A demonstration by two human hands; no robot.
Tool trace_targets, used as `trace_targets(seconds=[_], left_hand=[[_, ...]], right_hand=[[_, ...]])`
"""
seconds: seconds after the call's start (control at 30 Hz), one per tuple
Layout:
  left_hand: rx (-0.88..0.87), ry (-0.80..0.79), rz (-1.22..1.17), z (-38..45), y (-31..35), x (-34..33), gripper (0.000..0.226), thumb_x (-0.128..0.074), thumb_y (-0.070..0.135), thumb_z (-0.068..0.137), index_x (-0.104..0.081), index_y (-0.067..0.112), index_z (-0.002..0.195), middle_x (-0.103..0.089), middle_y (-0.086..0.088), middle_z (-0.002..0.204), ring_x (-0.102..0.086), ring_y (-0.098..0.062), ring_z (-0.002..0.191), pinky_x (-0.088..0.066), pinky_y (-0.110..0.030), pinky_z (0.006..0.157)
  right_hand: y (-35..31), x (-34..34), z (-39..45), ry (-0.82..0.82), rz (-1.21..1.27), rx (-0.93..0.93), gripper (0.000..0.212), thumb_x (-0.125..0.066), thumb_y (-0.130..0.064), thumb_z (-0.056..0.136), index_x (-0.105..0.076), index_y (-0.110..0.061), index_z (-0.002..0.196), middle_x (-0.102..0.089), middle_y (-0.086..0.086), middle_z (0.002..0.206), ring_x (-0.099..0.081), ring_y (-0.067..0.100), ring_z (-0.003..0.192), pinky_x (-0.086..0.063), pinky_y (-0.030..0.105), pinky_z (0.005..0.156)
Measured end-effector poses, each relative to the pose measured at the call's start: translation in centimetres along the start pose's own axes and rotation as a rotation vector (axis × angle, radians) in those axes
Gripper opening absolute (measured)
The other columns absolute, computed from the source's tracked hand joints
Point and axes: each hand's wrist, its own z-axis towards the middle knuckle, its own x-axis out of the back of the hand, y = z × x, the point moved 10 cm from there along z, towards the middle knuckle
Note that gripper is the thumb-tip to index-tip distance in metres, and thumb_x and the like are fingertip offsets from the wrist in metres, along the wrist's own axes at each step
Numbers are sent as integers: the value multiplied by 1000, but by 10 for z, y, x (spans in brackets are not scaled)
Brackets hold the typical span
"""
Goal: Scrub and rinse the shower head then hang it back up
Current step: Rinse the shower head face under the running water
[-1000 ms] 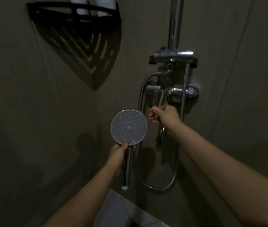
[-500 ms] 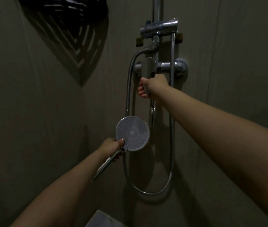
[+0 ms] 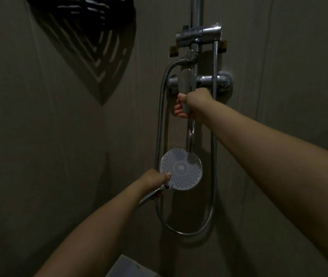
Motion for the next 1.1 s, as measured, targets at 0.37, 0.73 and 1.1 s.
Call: trace_targets(seconds=[0.37,0.73,1.1], left_hand=[[44,-4,11,8,-13,-4,43,-50,40,92,-59,0,106,-57,-9,69,-56,-17,51,-43,-21,38],[6,-46,31,9,-9,-12,42,-48,40,93,-60,0,103,-58,-10,69,-55,-17,49,-45,-21,41],[4,-51,27,3,-8,-12,45,-46,37,95,-58,-4,106,-58,-16,71,-53,-19,48,-42,-19,37]], right_hand=[[9,-2,18,0,90,-56,28,-49,-24,94,-50,-11,70,-53,4,67,-56,13,60,-52,22,58],[6,-5,17,-45,113,-38,29,-45,-24,96,-49,-9,72,-55,6,70,-57,14,61,-54,25,67],[4,-9,9,-56,73,-54,32,-41,-25,98,-44,-10,70,-52,5,70,-53,13,60,-53,22,58]])
